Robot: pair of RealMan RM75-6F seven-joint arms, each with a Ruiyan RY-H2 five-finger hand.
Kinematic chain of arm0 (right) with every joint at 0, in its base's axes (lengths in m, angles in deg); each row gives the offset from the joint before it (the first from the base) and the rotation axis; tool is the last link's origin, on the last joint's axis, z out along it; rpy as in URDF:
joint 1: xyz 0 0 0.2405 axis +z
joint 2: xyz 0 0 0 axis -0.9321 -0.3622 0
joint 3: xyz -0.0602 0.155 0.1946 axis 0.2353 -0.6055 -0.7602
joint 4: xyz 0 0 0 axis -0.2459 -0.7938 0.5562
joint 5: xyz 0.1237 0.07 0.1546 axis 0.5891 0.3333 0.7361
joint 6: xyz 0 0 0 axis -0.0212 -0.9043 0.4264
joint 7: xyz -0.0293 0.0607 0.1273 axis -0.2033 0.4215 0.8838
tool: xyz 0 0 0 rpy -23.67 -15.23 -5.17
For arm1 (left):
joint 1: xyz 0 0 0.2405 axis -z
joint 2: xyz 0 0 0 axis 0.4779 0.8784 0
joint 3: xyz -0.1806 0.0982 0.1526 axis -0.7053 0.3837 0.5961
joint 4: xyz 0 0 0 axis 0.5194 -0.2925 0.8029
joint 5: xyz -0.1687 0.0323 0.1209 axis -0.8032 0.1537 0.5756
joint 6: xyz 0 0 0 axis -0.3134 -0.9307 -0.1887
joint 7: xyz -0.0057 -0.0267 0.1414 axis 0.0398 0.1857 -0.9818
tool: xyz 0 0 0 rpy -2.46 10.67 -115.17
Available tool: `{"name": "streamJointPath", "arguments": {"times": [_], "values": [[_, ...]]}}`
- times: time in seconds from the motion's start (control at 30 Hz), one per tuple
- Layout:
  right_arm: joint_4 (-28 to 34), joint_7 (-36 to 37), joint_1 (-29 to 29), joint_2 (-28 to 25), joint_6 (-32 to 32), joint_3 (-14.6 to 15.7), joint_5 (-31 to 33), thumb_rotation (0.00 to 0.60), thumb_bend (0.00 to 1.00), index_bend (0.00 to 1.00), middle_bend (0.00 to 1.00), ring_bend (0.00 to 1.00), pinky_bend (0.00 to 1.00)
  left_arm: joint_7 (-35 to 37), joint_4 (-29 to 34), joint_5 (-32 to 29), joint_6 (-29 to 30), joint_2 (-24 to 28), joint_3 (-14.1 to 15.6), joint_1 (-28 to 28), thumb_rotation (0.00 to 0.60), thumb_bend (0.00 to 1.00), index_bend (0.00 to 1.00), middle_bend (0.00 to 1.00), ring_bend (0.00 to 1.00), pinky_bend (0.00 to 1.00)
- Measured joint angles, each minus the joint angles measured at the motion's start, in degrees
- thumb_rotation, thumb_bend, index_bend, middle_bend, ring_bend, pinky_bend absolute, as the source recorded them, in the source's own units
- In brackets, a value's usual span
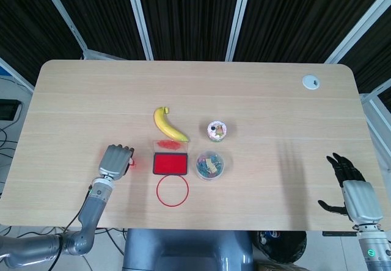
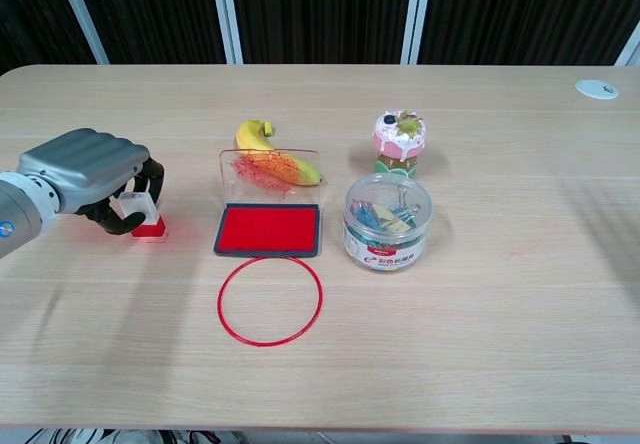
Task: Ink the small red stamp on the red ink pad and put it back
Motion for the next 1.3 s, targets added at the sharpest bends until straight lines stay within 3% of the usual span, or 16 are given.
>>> {"name": "streamJointPath", "arguments": {"times": [0.6, 1.0, 1.13, 1.3], "values": [[0.02, 0.04, -0.01, 0.01, -0.06, -0.01, -0.08, 0.6, 0.13, 0.0, 0.0, 0.0, 0.18, -1.19, 0.37, -0.95, -0.03, 0.18, -0.33, -0.02, 0.6, 0.37, 0.44, 0.44, 0.39, 0.51], [0.01, -0.04, -0.05, 0.03, -0.15, 0.01, -0.14, 0.6, 0.13, 0.0, 0.0, 0.0, 0.18, -1.86, 0.82, -1.4, 0.13, 0.58, -0.35, -0.07, 0.6, 0.31, 0.42, 0.42, 0.36, 0.48], [0.01, -0.01, -0.06, 0.02, -0.15, 0.01, -0.13, 0.6, 0.13, 0.0, 0.0, 0.0, 0.18, -2.08, 1.13, -1.63, 0.22, 0.88, -0.39, -0.09, 0.6, 0.23, 0.39, 0.37, 0.33, 0.45], [-0.03, -0.1, -0.08, 0.01, -0.21, 0.02, -0.19, 0.6, 0.13, 0.0, 0.0, 0.0, 0.18, -2.37, 2.17, -2.01, 0.67, 1.81, -0.63, -0.18, 0.6, 0.19, 0.31, 0.26, 0.23, 0.34]]}}
